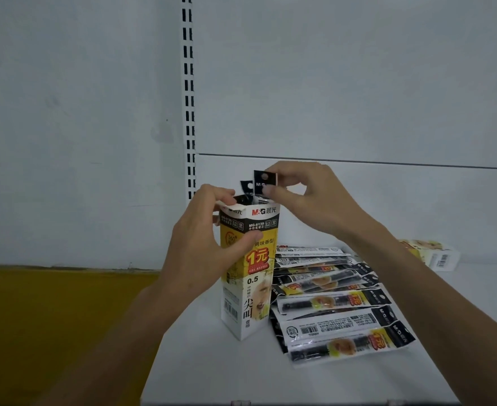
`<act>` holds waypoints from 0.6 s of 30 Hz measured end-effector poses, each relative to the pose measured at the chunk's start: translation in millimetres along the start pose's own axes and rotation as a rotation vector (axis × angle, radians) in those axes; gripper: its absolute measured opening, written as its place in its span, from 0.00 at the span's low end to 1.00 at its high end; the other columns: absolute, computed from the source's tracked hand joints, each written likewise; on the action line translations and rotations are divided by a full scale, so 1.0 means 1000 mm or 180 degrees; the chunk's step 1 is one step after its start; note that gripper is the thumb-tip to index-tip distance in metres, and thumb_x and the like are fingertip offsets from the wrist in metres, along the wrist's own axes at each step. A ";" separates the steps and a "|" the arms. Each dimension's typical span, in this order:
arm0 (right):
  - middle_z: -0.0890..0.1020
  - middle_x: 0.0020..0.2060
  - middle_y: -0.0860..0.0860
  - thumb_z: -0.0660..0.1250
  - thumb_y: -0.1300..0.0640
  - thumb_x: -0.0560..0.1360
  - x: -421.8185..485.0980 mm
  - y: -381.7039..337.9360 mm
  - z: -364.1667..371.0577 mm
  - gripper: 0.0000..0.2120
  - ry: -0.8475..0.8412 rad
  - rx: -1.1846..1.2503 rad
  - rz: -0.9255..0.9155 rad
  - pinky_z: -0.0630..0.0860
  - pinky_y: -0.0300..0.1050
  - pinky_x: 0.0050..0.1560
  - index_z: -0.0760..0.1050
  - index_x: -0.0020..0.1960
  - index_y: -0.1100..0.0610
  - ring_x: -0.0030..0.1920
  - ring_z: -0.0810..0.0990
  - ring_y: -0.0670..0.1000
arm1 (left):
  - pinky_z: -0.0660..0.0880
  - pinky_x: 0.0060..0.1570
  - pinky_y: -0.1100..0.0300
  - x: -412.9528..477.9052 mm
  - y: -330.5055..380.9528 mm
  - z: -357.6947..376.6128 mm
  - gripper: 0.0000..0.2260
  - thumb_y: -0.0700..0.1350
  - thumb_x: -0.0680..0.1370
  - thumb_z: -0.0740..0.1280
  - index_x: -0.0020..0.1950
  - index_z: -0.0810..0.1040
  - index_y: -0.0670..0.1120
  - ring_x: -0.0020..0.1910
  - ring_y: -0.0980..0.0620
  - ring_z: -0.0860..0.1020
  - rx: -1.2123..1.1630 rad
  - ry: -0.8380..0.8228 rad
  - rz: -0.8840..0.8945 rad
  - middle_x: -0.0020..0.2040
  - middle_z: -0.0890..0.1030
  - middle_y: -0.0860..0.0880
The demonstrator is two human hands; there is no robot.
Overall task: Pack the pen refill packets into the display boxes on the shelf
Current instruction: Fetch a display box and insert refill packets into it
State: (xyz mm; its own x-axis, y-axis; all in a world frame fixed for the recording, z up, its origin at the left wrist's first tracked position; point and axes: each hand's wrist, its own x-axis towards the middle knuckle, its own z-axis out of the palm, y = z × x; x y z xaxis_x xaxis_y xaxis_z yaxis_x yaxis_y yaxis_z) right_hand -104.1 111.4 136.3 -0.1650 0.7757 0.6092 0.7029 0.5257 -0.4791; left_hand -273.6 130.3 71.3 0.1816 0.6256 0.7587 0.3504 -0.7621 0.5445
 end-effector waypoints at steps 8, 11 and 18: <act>0.76 0.46 0.45 0.51 0.45 0.80 -0.007 -0.003 0.005 0.20 -0.0499 -0.0497 0.0047 0.67 0.45 0.53 0.76 0.53 0.57 0.55 0.71 0.47 | 0.70 0.46 0.71 0.003 0.006 0.006 0.20 0.48 0.67 0.74 0.46 0.62 0.61 0.49 0.65 0.72 0.0062 -0.0076 0.0086 0.54 0.72 0.60; 0.77 0.50 0.48 0.55 0.49 0.80 -0.007 0.003 0.005 0.15 -0.0219 -0.0021 0.0136 0.69 0.36 0.49 0.77 0.51 0.57 0.52 0.74 0.46 | 0.70 0.46 0.70 0.004 0.006 0.008 0.20 0.48 0.67 0.74 0.45 0.62 0.60 0.49 0.66 0.71 0.0059 -0.0112 0.0082 0.54 0.71 0.60; 0.78 0.55 0.48 0.52 0.45 0.80 -0.016 0.005 0.004 0.18 -0.0028 0.0366 0.0187 0.66 0.32 0.55 0.77 0.50 0.52 0.58 0.73 0.44 | 0.70 0.47 0.69 0.002 0.002 0.006 0.21 0.48 0.67 0.74 0.46 0.62 0.60 0.50 0.65 0.72 0.0068 -0.0018 0.0059 0.54 0.72 0.60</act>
State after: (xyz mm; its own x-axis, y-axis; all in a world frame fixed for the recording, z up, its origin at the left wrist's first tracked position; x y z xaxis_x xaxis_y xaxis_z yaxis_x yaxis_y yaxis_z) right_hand -101.2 102.9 121.7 -0.1324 0.8091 0.5726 0.6276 0.5155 -0.5834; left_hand -267.2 131.3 72.2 0.1933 0.6124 0.7665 0.3665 -0.7698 0.5226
